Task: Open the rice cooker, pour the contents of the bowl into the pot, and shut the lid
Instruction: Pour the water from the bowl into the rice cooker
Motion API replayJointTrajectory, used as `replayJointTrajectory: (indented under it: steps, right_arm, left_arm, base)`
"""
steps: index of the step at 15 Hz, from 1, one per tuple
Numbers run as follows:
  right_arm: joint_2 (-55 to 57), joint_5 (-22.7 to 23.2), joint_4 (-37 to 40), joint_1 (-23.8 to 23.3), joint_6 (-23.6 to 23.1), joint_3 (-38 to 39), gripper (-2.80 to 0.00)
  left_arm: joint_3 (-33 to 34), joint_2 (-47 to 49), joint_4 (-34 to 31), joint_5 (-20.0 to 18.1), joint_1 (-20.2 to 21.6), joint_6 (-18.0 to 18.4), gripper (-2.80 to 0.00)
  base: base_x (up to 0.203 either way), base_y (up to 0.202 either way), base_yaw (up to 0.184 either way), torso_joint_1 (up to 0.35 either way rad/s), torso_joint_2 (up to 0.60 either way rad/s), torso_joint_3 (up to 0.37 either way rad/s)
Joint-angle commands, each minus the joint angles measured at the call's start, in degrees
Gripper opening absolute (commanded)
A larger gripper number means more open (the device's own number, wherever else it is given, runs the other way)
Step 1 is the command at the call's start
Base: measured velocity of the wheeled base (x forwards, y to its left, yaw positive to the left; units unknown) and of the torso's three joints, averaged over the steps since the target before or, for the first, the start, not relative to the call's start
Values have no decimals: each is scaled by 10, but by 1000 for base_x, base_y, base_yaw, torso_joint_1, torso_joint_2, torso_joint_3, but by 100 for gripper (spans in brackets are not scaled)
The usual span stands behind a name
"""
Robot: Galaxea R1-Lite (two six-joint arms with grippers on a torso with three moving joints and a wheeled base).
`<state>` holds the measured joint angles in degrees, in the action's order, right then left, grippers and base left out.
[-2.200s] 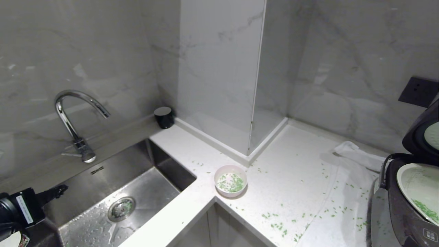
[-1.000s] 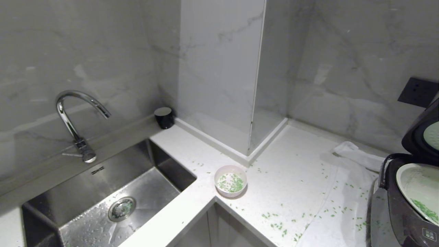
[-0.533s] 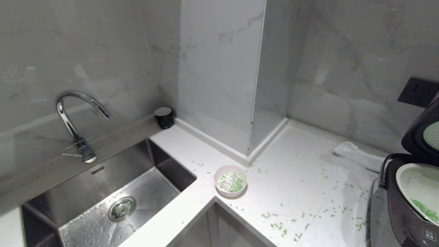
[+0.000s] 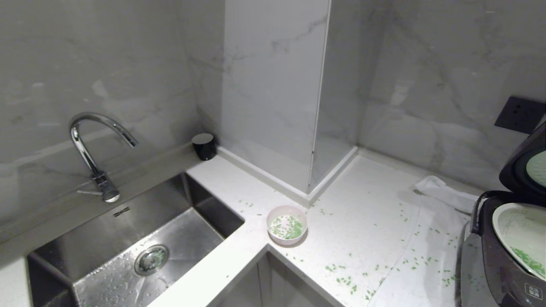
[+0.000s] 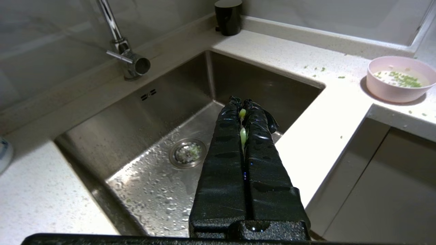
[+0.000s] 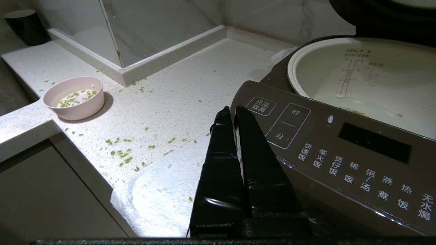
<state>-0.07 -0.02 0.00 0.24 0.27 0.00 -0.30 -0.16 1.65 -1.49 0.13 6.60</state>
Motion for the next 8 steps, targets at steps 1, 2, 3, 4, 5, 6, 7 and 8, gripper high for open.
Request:
replayJointTrajectory:
  steps: [1, 2, 3, 4, 5, 6, 7, 8]
  right_arm:
    - [1, -1, 0, 0, 1, 1, -280]
    - [1, 0, 0, 0, 1, 1, -280]
    - [1, 0, 0, 0, 0, 1, -280]
    - [1, 0, 0, 0, 0, 1, -280]
    - [1, 0, 0, 0, 0, 1, -280]
    - [1, 0, 0, 0, 1, 1, -280]
    - [1, -1, 0, 0, 1, 1, -280]
    - [1, 0, 0, 0, -2, 0, -280]
  left_arm:
    - [12, 1, 1, 1, 0, -6, -280]
    - [12, 1, 2, 1, 0, -8, -280]
    - [12, 1, 2, 1, 0, -16, -280]
    - [11, 1, 2, 1, 0, -25, -280]
    - [11, 1, 2, 0, 0, -28, -280]
    - [11, 1, 1, 0, 0, -28, -280]
    - [10, 1, 0, -1, 0, -28, -280]
    - [11, 1, 0, 0, 0, -28, -280]
  base:
    - [0, 0, 0, 0, 0, 0]
    - [0, 0, 0, 0, 0, 0]
    - [0, 0, 0, 0, 0, 0]
    - [0, 0, 0, 0, 0, 0]
    - [0, 0, 0, 0, 0, 0]
    - [0, 0, 0, 0, 0, 0]
    - [0, 0, 0, 0, 0, 0]
    - [0, 0, 0, 0, 0, 0]
